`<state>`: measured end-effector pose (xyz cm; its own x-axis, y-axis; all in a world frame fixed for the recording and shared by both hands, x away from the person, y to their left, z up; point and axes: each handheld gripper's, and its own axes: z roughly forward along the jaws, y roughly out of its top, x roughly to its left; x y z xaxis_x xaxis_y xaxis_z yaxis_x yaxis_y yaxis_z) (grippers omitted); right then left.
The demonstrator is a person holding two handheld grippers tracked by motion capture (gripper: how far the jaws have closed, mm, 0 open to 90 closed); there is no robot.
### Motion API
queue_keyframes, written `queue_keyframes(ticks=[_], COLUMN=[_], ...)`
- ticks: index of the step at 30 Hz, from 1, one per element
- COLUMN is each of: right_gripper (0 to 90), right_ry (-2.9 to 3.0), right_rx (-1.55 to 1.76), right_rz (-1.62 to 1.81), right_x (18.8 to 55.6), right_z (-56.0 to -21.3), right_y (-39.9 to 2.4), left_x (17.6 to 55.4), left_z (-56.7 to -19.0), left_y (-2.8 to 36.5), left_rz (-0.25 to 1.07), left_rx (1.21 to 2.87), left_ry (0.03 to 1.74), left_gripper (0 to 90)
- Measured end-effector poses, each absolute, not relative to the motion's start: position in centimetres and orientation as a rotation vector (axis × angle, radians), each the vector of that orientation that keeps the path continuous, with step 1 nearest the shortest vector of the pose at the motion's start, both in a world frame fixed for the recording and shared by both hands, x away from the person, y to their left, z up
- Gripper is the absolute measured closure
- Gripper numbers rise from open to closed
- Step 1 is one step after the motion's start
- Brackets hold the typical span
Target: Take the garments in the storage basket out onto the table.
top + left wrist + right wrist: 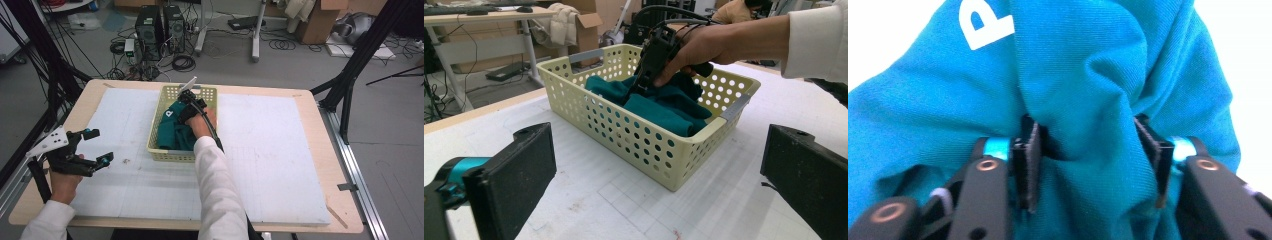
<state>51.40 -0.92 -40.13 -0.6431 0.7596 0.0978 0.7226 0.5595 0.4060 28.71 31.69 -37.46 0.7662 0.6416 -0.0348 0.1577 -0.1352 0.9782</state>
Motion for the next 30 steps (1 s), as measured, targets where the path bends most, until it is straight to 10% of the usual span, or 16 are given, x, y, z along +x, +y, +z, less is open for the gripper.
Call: queue_keyframes(ticks=[8,30], right_gripper=[69.3,72.1], right_ry=[2.701,2.716], right_rx=[1.260,1.244], right_rz=[0.608,0.736], right_x=[51.0,50.6], right_z=[-40.0,-37.7], right_y=[-0.5,-1.6], left_x=[28.7,28.7], left_z=[-37.5,-37.5], left_y=[31.7,31.9], left_rz=[0.470,0.469], left_rx=[1.686,1.683], left_ry=[0.640,0.643], left_gripper=[1.7,1.7])
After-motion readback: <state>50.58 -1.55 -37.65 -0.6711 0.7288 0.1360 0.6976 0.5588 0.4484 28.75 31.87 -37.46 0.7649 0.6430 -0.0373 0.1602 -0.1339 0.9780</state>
